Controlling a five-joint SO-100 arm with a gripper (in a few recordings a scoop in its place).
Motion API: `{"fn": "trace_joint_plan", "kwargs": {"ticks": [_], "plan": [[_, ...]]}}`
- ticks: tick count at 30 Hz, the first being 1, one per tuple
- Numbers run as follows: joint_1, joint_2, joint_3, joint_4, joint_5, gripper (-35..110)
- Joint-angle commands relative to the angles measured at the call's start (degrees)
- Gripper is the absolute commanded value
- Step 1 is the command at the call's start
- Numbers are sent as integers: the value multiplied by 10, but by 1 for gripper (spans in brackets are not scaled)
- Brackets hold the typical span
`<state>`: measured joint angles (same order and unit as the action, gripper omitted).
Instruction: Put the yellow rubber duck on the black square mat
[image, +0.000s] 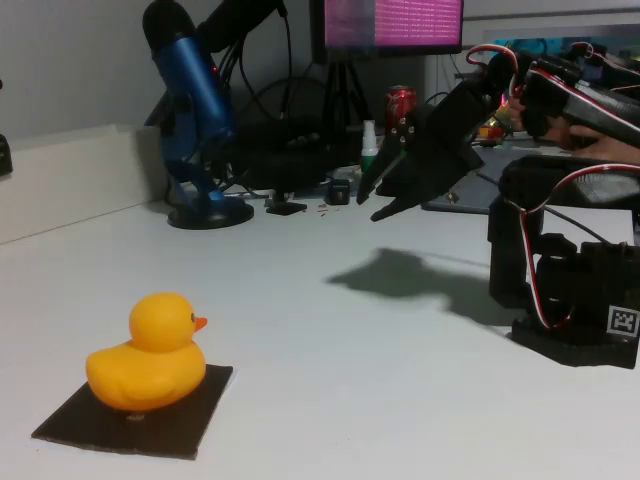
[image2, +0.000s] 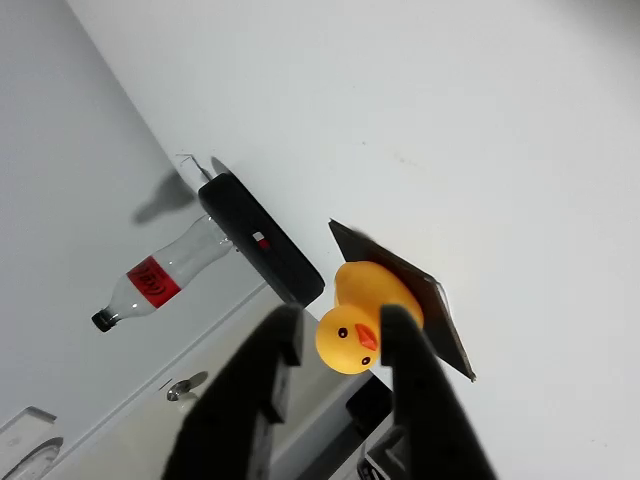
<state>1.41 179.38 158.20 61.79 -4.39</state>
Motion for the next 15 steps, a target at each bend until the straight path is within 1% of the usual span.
{"fn": "trace_joint_plan", "kwargs": {"ticks": [1,15], "plan": [[6,10,4,-5,-8,9],[11,9,10,0,-4,8]]}}
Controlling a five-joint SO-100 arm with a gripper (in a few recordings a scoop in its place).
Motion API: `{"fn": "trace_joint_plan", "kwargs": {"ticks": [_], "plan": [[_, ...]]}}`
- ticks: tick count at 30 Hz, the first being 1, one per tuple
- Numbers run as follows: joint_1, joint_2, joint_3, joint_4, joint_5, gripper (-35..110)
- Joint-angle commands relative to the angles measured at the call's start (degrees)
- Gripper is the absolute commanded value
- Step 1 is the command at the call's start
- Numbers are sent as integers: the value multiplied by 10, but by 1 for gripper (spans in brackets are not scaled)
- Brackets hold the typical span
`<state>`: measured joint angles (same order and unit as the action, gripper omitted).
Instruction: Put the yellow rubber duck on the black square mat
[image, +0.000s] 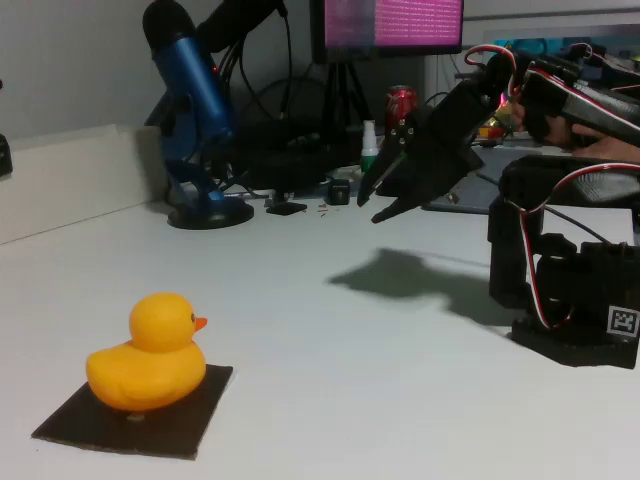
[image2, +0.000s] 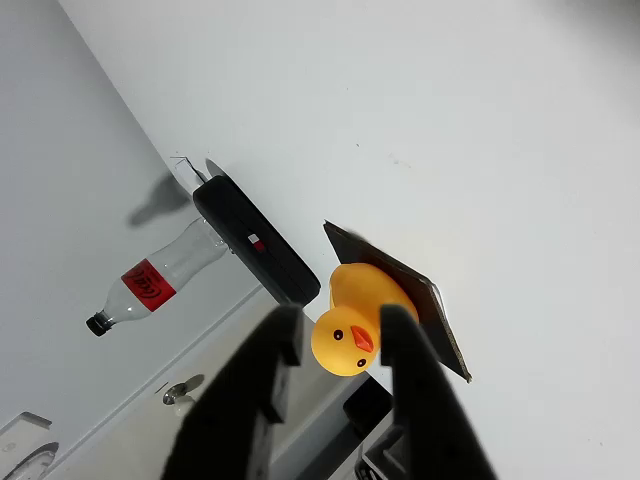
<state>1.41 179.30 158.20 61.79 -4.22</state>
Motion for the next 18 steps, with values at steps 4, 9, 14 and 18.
{"fn": "trace_joint_plan", "kwargs": {"ticks": [4,9,14,18], "plan": [[6,11,36,-4,-6,9],[6,11,39,-5,-9,9],[6,11,39,-5,-9,8],[6,11,39,-4,-9,8]]}}
